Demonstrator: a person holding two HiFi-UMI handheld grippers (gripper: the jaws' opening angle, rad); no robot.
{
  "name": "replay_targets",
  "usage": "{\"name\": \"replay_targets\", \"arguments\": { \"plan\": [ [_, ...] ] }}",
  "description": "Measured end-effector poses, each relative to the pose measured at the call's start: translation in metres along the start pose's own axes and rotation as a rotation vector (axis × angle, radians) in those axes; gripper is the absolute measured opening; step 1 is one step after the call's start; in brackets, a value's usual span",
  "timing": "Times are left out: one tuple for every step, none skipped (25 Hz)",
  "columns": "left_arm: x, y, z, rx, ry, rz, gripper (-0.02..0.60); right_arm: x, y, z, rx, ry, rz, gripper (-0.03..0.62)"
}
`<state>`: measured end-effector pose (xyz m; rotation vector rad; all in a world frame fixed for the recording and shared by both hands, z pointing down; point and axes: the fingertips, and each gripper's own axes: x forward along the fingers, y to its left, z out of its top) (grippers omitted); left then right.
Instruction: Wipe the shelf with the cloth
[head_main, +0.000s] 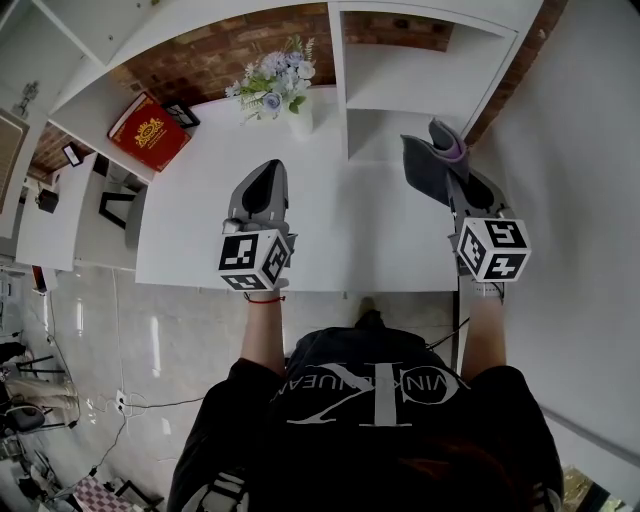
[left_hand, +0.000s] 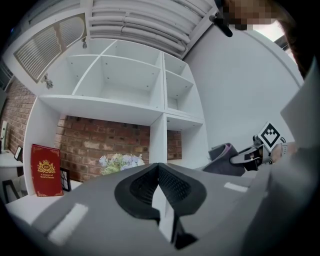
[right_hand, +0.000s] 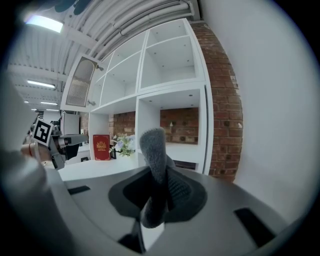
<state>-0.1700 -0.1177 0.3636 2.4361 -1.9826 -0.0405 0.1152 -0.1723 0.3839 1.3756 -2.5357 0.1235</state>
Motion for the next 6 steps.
{"name": "replay_targets", "arguments": {
  "plan": [
    [-0.001,0.001,0.0,-0.003,0.003,-0.001,0.012,0.0,0.002,0.0,0.001,0.001,0.001,0.058],
    [-0.003,0.003,-0.001,-0.006,0.005,-0.003,0.011,0.0,0.004,0.0,0.0,0.002,0.002,0.058],
    [-0.004,0.004,-0.002,-0.008,0.008,-0.004,0.011,0.0,0.007,0.0,0.0,0.003,0.004,0.058],
    [-0.006,0.005,-0.002,-0.009,0.01,-0.005,0.012,0.001,0.01,0.0,-0.001,0.003,0.007,0.058],
    [-0.007,0.007,-0.003,-0.01,0.013,-0.006,0.011,0.001,0.013,0.0,-0.002,0.003,0.01,0.058],
    [-0.009,0.008,-0.003,-0.01,0.015,-0.006,0.012,0.001,0.016,0.0,-0.003,0.003,0.013,0.058]
  ]
}}
